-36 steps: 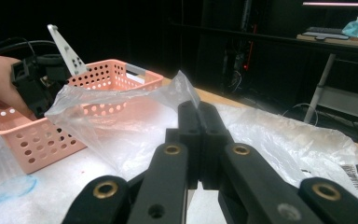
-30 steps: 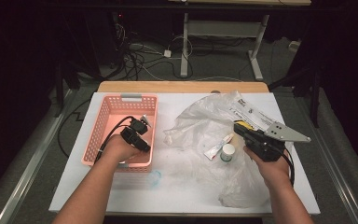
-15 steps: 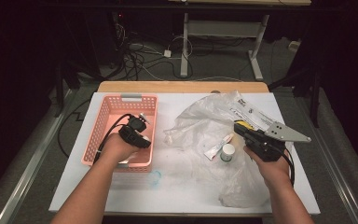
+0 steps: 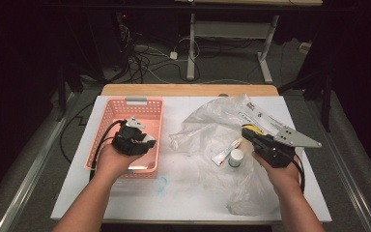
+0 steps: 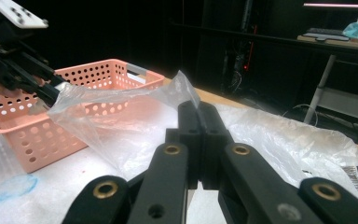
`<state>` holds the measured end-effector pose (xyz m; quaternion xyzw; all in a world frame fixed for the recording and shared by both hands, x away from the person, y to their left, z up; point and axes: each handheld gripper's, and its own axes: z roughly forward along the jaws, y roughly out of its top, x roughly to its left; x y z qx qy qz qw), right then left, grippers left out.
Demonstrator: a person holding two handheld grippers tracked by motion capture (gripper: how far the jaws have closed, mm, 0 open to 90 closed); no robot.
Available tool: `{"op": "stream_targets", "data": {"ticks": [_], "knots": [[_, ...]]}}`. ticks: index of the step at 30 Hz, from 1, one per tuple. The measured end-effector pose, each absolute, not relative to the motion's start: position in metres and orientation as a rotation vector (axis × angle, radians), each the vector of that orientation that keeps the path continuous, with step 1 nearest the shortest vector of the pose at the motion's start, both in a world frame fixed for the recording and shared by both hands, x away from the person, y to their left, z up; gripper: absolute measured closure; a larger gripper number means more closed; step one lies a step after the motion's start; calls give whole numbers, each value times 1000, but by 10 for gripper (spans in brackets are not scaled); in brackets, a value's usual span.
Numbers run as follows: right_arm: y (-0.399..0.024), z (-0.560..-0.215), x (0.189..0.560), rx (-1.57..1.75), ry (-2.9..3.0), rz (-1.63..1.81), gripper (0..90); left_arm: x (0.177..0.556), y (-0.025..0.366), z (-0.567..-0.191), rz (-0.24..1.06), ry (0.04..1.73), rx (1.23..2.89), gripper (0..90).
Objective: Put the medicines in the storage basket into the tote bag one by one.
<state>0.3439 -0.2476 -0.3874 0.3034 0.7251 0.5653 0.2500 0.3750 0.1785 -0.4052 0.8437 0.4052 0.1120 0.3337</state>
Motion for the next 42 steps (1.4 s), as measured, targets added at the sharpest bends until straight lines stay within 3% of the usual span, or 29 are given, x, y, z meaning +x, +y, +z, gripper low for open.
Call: {"op": "stream_targets", "data": {"ticks": [15, 29, 42], "knots": [[-245, -390, 344, 822, 1982, 1529, 900, 325, 175, -399, 317, 914, 1951, 580], [-246, -388, 343, 818, 1973, 1533, 900, 299, 124, -393, 297, 740, 1970, 580], [-243, -387, 343, 814, 1971, 1540, 900, 311, 68, -411, 263, 698, 2006, 579]]}}
